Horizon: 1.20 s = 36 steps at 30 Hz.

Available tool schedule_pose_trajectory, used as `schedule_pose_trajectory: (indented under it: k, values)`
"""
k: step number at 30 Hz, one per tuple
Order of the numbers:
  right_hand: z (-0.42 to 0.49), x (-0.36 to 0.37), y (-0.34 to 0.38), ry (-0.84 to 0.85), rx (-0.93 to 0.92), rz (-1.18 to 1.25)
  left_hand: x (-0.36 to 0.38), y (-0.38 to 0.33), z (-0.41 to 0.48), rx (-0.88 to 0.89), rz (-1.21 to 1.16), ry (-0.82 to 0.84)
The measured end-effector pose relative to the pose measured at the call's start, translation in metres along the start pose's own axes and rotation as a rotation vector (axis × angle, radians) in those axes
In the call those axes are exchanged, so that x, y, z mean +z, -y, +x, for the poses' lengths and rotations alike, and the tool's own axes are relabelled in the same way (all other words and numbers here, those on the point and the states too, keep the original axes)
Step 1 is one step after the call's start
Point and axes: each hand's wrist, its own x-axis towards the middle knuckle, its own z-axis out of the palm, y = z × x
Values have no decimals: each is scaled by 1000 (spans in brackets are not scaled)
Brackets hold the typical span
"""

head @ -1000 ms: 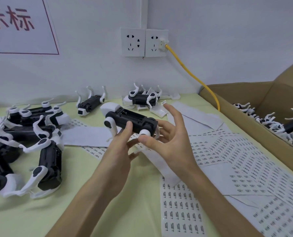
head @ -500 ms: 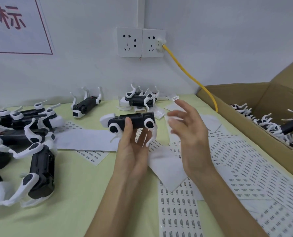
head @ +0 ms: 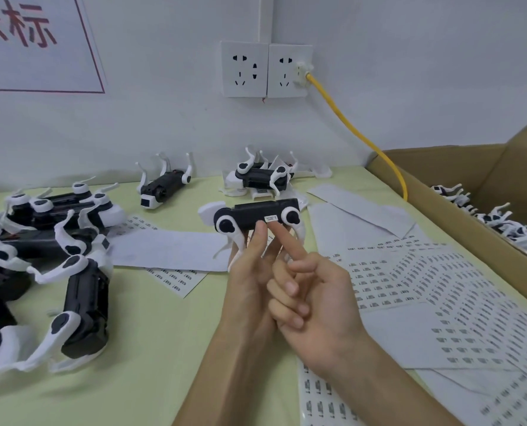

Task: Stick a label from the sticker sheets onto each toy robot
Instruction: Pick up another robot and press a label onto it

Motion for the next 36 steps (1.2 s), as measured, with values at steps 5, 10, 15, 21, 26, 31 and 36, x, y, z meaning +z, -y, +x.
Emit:
schedule_pose_trajectory:
  k: [5,10,15,21,26,31,36]
  values:
    - [1,2,-4,-53,-27,-15,0,0,0,4,50,-25]
    - [0,2,-5,-58,-47,-11,6,-2,-4,74,59,-42]
    - [0,2,-5,-56,-39,-25,9,-2,-5,76,109,-58]
    - [0,1,-6,-80,-45,-8,5,0,-3,45,115,-87]
    - [0,0,-6,-92,-53,-5,3,2,-2,65,101,-76]
    - [0,1,-8,-98,-62,-8,1,2,-2,53,121,-108]
    - [0,1,-9,-98,-51,-19,0,1,-2,53,124,-128]
